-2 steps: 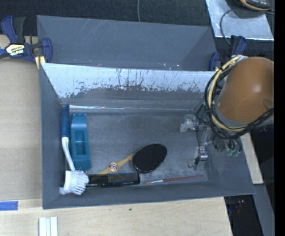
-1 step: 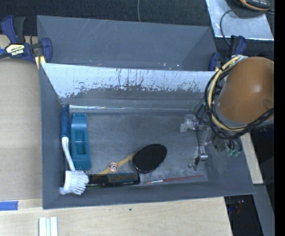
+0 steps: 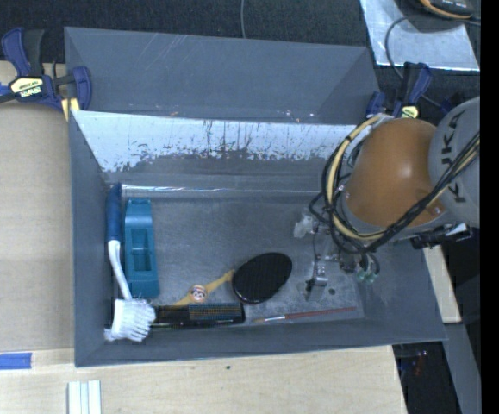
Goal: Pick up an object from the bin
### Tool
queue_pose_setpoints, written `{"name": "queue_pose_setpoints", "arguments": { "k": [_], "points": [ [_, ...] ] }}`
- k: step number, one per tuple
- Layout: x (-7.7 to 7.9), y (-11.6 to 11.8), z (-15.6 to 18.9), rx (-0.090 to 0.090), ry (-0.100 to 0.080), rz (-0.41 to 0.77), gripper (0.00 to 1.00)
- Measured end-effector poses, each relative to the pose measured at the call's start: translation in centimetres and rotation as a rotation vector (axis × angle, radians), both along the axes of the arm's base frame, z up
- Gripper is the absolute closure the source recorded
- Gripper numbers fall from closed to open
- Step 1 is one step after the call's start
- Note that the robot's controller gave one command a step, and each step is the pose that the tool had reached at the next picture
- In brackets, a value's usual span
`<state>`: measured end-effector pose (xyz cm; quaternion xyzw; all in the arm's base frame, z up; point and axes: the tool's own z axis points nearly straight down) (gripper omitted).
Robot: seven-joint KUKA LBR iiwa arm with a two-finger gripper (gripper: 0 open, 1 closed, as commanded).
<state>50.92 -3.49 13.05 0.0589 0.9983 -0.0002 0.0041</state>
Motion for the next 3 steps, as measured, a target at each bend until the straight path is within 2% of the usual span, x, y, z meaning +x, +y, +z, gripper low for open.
{"name": "queue_pose_setpoints", "arguments": {
  "k": [1,2,3],
  "points": [
    [-1.4,2.5,-3.7,-0.002,-0.002,0.138,0.00],
    [0.2,4.5,-3.6,-0.001,0.000,0.019,0.00],
    [-0.1,5.5,-4.7,-0.001,0.001,-0.010,0.00]
  ]
}}
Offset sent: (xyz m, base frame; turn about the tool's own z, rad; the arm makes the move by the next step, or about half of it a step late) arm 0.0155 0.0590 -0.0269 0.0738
